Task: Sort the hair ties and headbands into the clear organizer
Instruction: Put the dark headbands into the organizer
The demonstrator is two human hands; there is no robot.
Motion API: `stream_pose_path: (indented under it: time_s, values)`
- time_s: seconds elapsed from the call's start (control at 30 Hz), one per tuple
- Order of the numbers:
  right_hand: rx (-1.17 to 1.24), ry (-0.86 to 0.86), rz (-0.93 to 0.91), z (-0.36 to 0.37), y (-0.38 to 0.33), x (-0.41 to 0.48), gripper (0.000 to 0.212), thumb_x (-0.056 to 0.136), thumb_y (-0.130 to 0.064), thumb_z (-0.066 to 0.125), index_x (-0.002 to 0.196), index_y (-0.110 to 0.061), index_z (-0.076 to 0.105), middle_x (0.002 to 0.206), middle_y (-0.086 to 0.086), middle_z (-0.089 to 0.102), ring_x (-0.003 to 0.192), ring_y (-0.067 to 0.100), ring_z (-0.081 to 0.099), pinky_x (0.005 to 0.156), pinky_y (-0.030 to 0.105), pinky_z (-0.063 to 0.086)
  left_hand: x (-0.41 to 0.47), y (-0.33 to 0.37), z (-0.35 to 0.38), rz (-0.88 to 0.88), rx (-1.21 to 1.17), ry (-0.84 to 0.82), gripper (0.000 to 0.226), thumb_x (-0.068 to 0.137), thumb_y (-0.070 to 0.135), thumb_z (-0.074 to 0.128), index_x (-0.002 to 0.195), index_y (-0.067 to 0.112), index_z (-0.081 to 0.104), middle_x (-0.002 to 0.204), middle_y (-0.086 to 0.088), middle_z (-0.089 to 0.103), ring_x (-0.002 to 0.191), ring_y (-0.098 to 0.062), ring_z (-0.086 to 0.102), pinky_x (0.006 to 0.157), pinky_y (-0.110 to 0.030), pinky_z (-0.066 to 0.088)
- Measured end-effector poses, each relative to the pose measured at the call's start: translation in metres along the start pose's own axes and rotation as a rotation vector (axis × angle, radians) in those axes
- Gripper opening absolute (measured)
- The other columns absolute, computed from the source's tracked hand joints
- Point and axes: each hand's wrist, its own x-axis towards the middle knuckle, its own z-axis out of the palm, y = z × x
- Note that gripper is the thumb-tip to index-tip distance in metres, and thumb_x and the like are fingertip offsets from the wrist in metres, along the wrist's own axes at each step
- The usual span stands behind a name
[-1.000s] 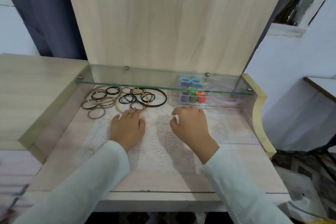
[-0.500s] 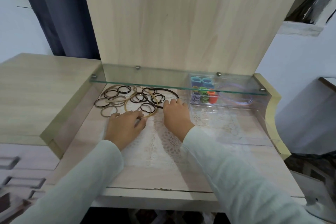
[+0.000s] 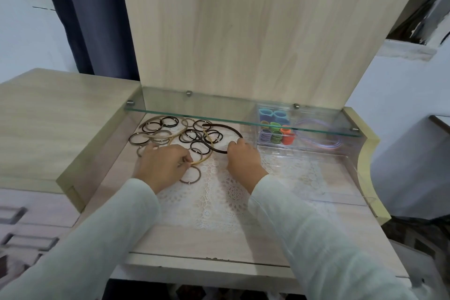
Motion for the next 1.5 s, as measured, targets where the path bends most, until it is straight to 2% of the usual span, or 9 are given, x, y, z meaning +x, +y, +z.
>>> stream_pose_path:
  time_s: [0.23,0.4,0.63,0.8,0.93,1.03,1.2,1.33,1.5]
  values:
    - [0.006,0.034,-0.040,-0.004,0.004,-0.006,0.035,0.091,-0.004,0.049,0.125,-0.008,0.050,0.125,0.013,0.044,0.113,0.031,0.051,0.080,0.037,0.045,0.005,-0.008,-0.017,0.076,-0.017,0.010,0.006,0.095,0.036,0.057,0.094,0.039,0.062,0.099,0.020,0.065,0.093,-0.008,0.062,0.098,-0.032,0.031]
    - [0.078,0.103,-0.049,-0.002,0.004,-0.016,0.027,0.091,-0.007,0.047,0.118,-0.009,0.053,0.118,0.011,0.046,0.099,0.029,0.054,0.066,0.034,0.039,0.006,-0.016,-0.032,0.084,-0.049,0.039,0.005,0.092,0.036,0.061,0.089,0.040,0.062,0.087,0.016,0.066,0.086,-0.011,0.062,0.077,-0.031,0.040]
    - [0.269,0.310,-0.052,0.000,0.018,-0.021,0.025,0.098,-0.021,0.045,0.118,-0.014,0.059,0.109,0.006,0.051,0.079,0.027,0.059,0.063,0.037,0.053,0.013,-0.020,-0.053,0.026,-0.360,-0.050,0.019,0.092,0.028,0.063,0.081,0.043,0.061,0.084,0.019,0.063,0.079,-0.006,0.059,0.079,-0.036,0.050]
    - [0.464,0.407,-0.111,0.005,0.020,-0.024,0.025,0.097,-0.021,0.050,0.119,-0.016,0.062,0.099,0.004,0.056,0.073,0.023,0.059,0.066,0.039,0.054,0.010,-0.009,-0.076,0.030,-0.486,-0.005,0.016,0.094,0.022,0.063,0.089,0.036,0.067,0.081,0.015,0.065,0.070,-0.001,0.056,0.066,-0.017,0.039]
    - [0.577,0.482,-0.162,-0.003,0.020,-0.024,0.023,0.096,-0.017,0.054,0.116,-0.008,0.061,0.105,0.008,0.061,0.079,0.021,0.061,0.074,0.037,0.054,0.007,-0.008,-0.087,-0.038,-0.491,0.036,0.010,0.094,0.030,0.061,0.093,0.036,0.069,0.085,0.013,0.070,0.077,-0.012,0.066,0.067,-0.026,0.048]
    - [0.606,0.495,-0.172,-0.014,0.021,-0.020,0.024,0.097,-0.014,0.053,0.117,-0.004,0.060,0.110,0.011,0.061,0.088,0.023,0.061,0.079,0.037,0.052,0.010,-0.016,-0.091,-0.107,-0.519,0.044,0.012,0.093,0.034,0.060,0.086,0.036,0.070,0.074,0.017,0.069,0.074,-0.022,0.068,0.076,-0.042,0.058]
    - [0.561,0.555,-0.254,-0.024,0.023,-0.017,0.018,0.094,-0.003,0.053,0.109,-0.001,0.063,0.103,0.013,0.063,0.088,0.026,0.058,0.075,0.035,0.049,0.010,-0.020,-0.090,-0.176,-0.486,0.075,0.015,0.092,0.033,0.060,0.080,0.033,0.069,0.071,0.013,0.069,0.069,-0.011,0.063,0.074,-0.033,0.051]
    - [0.551,0.612,-0.293,-0.031,0.028,-0.013,0.016,0.092,-0.002,0.056,0.104,-0.004,0.067,0.098,0.011,0.063,0.076,0.020,0.056,0.068,0.030,0.049,0.009,-0.017,-0.094,-0.208,-0.504,0.078,0.014,0.093,0.034,0.060,0.084,0.030,0.070,0.074,0.012,0.070,0.075,-0.011,0.066,0.079,-0.033,0.052]
    - [0.574,0.604,-0.379,-0.048,0.032,-0.007,0.018,0.089,-0.002,0.061,0.103,-0.006,0.071,0.098,0.008,0.063,0.077,0.014,0.056,0.072,0.019,0.046,0.014,-0.017,-0.093,-0.247,-0.531,0.028,0.016,0.091,0.040,0.062,0.082,0.030,0.071,0.066,0.010,0.071,0.070,-0.011,0.069,0.082,-0.038,0.057]
